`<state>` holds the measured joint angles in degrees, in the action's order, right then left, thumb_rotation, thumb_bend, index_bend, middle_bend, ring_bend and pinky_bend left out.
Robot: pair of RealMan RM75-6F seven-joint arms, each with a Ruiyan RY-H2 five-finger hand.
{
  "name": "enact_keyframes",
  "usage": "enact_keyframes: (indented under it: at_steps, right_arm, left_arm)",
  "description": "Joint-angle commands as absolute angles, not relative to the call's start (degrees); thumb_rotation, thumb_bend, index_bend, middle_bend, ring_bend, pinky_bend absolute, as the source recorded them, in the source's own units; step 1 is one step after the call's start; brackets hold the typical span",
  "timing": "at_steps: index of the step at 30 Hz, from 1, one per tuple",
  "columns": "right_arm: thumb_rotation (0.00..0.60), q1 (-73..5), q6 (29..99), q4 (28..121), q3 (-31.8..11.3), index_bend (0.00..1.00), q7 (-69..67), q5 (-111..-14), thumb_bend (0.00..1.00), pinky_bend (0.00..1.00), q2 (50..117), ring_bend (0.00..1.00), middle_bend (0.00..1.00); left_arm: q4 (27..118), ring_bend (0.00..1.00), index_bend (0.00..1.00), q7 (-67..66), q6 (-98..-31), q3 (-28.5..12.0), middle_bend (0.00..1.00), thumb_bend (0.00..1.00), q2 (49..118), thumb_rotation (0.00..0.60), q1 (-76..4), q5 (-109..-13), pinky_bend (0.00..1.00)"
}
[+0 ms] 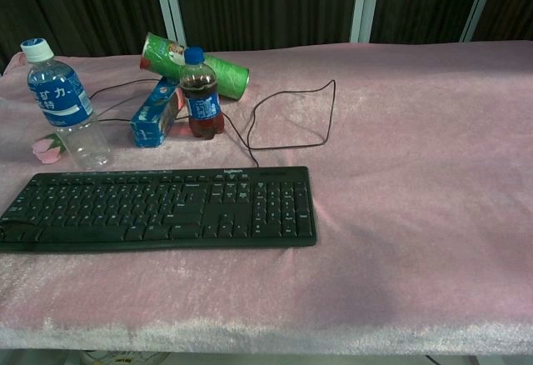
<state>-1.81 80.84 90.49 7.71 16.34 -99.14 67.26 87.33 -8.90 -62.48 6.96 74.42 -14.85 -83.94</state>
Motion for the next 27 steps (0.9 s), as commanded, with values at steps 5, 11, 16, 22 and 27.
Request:
enact_keyframes:
  at_steps: [5,11,16,22,27]
  right_arm:
    - [0.6,-1.9,80.7,90.5,7.6,0.0,16.3,-99.0,0.36,0.1,67.3,0.0,0.0]
    - [0.6,-1.9,80.7,90.5,7.7,0.0,16.3,-99.1,0.36,0.1,67.2,0.0,0.0]
    - [0.6,-1.7,81.1,90.4,7.7,0.0,15.9,-99.2,0.36,0.1,67.1,0.0,0.0]
    - [0.6,-1.7,81.2,90.4,7.7,0.0,15.7,-99.3,0.36,0.1,67.0,0.0,0.0]
    - [0.6,-1.7,81.3,90.4,7.7,0.0,15.7,-99.3,0.36,0.1,67.0,0.0,0.0]
  left_arm:
    - [87.2,1.0,0.04,-9.1,-62.3,7.0,1.0,0.38,74.6,0.6,-14.9,-83.8,1.0]
    - [87.2,1.0,0.04,-9.5,-62.2,6.9,1.0,0.38,74.6,0.6,-14.9,-83.5,1.0]
    - [87.6,1.0,0.05,-10.8,-61.2,6.9,1.0,0.38,74.6,0.6,-15.1,-82.3,1.0]
    - [88.1,1.0,0.08,-12.2,-60.0,6.8,1.0,0.38,74.5,0.6,-15.5,-80.9,1.0]
    - [88.6,1.0,0.09,-12.4,-60.1,6.9,1.0,0.38,74.2,0.6,-15.5,-80.9,1.0]
